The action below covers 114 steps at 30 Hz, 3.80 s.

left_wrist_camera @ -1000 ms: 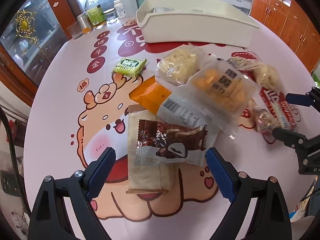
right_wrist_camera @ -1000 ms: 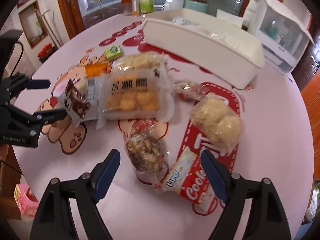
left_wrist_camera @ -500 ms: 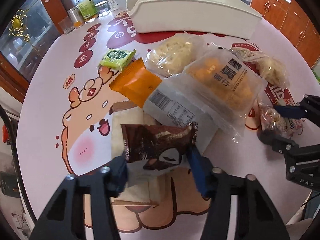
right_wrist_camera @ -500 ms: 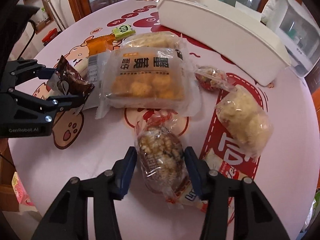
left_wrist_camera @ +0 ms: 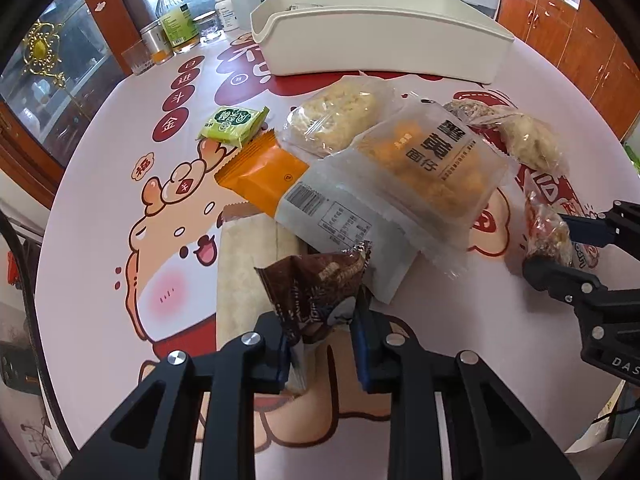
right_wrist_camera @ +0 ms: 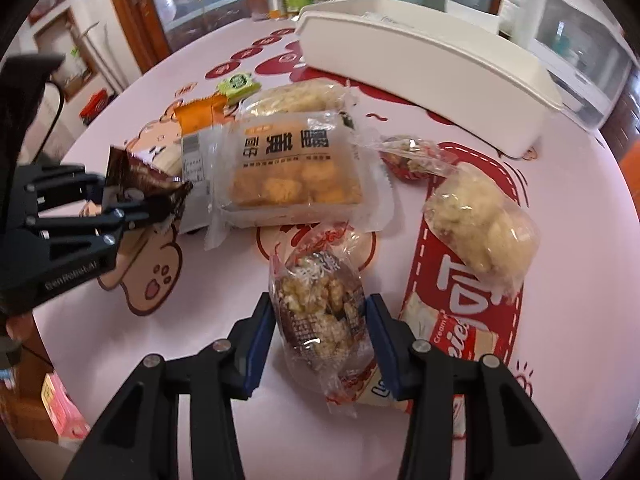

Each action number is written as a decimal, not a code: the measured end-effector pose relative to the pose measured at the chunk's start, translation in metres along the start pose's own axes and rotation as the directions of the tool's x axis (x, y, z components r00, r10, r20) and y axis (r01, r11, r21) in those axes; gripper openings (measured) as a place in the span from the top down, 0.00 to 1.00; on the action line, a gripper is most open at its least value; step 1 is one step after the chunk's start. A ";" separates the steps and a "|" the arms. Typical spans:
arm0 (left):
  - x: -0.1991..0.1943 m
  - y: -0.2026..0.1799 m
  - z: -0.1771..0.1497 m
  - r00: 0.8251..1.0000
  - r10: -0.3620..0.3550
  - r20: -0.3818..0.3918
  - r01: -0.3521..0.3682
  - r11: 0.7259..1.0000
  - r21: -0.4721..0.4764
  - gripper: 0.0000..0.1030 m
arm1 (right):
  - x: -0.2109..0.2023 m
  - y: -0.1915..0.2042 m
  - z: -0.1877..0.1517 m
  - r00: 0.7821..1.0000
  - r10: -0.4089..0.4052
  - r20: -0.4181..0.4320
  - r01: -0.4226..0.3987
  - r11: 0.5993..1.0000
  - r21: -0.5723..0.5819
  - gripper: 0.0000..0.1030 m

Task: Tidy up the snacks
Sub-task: 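Grasp the brown wafer pack with the left tool while the right tool grasps the nut bag, then carry both packs over the white tray and open both tools to drop them, then withdraw both tools from the tray back toward the snack pile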

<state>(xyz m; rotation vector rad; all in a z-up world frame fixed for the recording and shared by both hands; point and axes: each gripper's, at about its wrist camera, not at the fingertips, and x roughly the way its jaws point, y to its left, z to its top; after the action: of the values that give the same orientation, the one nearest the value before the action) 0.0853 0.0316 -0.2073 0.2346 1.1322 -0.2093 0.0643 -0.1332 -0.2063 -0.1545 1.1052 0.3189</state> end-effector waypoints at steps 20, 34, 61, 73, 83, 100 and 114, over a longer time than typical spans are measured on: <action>-0.086 -0.048 0.034 0.990 -0.048 0.134 0.040 0.997 0.060 0.78 | -0.089 -0.026 -0.008 0.976 0.017 0.219 -0.052 0.987 0.152 0.55; -0.147 -0.060 0.091 0.956 -0.086 0.280 0.071 0.996 0.061 0.78 | -0.152 -0.060 0.028 0.924 -0.052 0.379 -0.039 0.972 0.231 0.55; -0.179 -0.029 0.279 0.920 -0.008 0.392 0.001 1.000 0.018 0.78 | -0.192 -0.135 0.197 0.876 -0.151 0.458 0.019 0.960 0.280 0.55; -0.096 -0.018 0.315 0.955 0.010 0.295 -0.013 1.000 0.007 0.78 | -0.130 -0.157 0.260 0.918 -0.168 0.359 0.036 0.938 0.345 0.55; 0.002 0.001 0.323 0.990 0.067 0.120 -0.066 0.998 -0.020 0.14 | -0.030 -0.164 0.270 0.974 -0.124 0.187 0.041 0.918 0.393 0.52; -0.020 0.008 0.300 0.984 0.093 0.155 -0.081 0.994 -0.079 0.13 | -0.044 -0.154 0.238 0.970 -0.141 0.198 0.049 0.912 0.407 0.25; -0.088 0.004 0.261 0.967 0.101 0.233 -0.071 0.988 -0.136 0.13 | -0.115 -0.133 0.197 0.941 -0.149 0.303 0.015 0.915 0.403 0.25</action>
<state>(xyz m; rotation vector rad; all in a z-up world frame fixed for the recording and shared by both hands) 0.2767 -0.0358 -0.0207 0.1410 0.8891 -0.0850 0.2285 -0.2240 -0.0209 0.2084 0.8068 0.0341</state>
